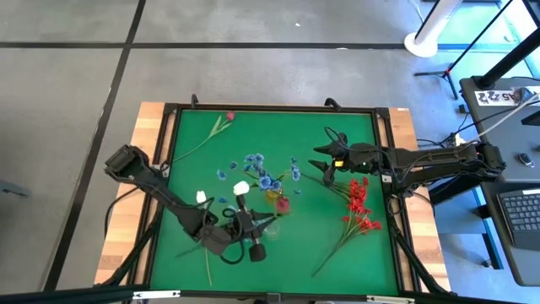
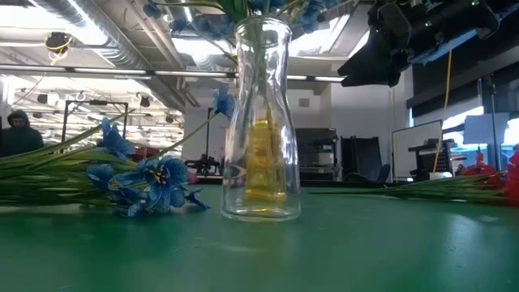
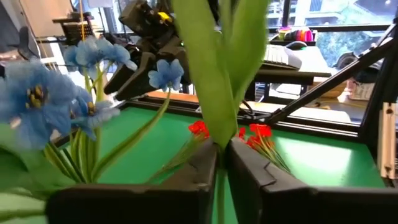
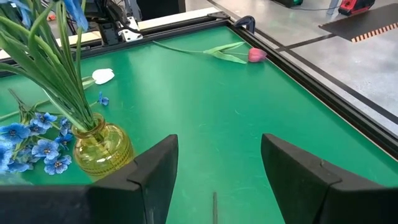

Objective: Sort flowers into vase by color
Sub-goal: Put the bottom pink flower into the transparent flower vase, then put the pink flower into the transparent flower vase

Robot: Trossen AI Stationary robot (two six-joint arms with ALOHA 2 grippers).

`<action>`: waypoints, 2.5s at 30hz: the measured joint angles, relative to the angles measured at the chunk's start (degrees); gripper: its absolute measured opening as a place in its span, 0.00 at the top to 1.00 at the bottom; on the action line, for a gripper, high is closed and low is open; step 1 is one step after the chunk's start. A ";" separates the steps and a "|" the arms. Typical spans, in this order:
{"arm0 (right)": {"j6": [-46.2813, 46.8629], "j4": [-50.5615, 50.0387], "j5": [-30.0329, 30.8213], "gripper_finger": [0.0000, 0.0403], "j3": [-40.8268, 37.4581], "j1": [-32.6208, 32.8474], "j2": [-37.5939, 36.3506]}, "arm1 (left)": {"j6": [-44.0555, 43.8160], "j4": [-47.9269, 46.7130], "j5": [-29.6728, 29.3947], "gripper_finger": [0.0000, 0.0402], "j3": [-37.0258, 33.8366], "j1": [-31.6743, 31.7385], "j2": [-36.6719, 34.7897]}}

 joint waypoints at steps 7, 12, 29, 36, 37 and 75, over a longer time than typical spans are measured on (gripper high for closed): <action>0.10 -0.09 0.00 0.43 0.00 0.00 0.00 | 2.40 -3.26 1.38 0.67 2.75 -0.20 -0.38; 0.19 -0.07 0.00 0.43 0.02 0.00 0.00 | 2.98 -4.36 2.51 0.52 4.63 -0.47 -0.40; 0.47 -0.82 0.00 0.43 0.01 0.00 0.00 | 15.11 -44.46 -27.95 0.47 37.61 -13.24 -1.24; 0.88 -0.88 0.00 0.43 0.01 0.00 0.00 | -1.51 -65.26 -24.76 0.50 38.62 -10.37 -12.68; 0.91 -0.89 0.00 0.43 0.02 0.00 0.00 | -5.90 -69.86 -22.12 0.51 38.62 -8.97 -14.84; 0.58 -3.60 0.00 0.43 0.02 0.00 0.00 | -11.72 -71.51 46.55 0.59 -13.88 70.23 -31.89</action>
